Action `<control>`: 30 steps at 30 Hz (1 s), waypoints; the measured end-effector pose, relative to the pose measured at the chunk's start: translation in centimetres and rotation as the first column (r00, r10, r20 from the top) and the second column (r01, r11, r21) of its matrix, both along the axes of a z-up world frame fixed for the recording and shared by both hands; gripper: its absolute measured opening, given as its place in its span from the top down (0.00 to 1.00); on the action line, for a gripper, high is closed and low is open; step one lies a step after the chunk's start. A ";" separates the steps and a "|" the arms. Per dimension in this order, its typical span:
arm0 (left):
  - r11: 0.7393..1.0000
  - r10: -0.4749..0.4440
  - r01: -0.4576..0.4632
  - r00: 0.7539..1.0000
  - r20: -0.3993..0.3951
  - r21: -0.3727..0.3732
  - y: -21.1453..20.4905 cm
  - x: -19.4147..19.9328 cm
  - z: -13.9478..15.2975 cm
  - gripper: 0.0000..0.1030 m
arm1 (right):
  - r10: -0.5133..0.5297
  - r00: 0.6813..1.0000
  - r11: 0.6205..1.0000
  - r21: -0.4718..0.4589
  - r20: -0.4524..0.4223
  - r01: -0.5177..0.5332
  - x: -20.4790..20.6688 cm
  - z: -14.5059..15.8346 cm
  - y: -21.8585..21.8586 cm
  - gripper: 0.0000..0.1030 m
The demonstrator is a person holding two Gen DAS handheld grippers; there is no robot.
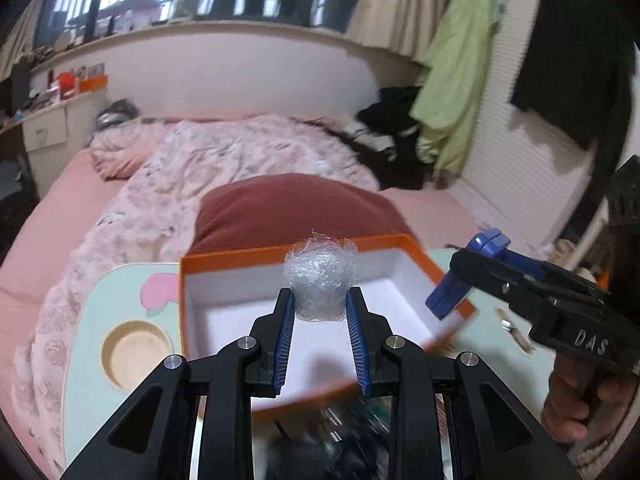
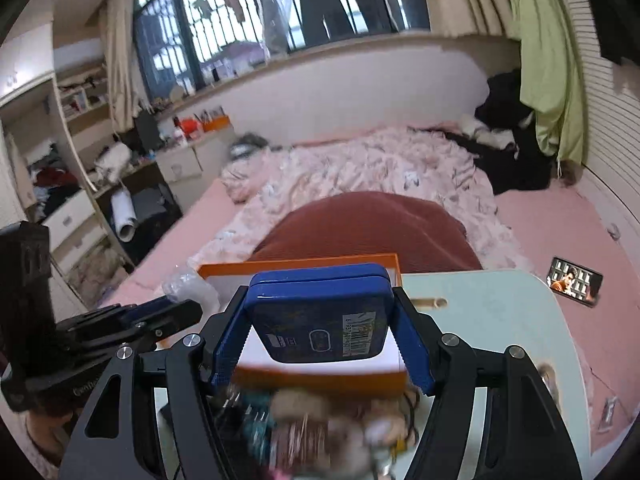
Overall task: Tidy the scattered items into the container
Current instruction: 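Lower the blue tin and clear bag into the orange box and open both grippers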
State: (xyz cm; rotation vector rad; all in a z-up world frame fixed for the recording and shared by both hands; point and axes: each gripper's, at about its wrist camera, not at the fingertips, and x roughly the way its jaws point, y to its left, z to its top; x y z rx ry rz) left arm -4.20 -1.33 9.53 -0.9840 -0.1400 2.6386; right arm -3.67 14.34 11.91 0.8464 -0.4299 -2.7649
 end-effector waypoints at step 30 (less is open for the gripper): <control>1.000 0.009 -0.009 1.000 -0.020 0.022 -1.7 9.6 -1.1 0.08 | -0.008 0.997 0.997 0.078 -0.072 0.014 6.9 -0.9 -2.5 0.24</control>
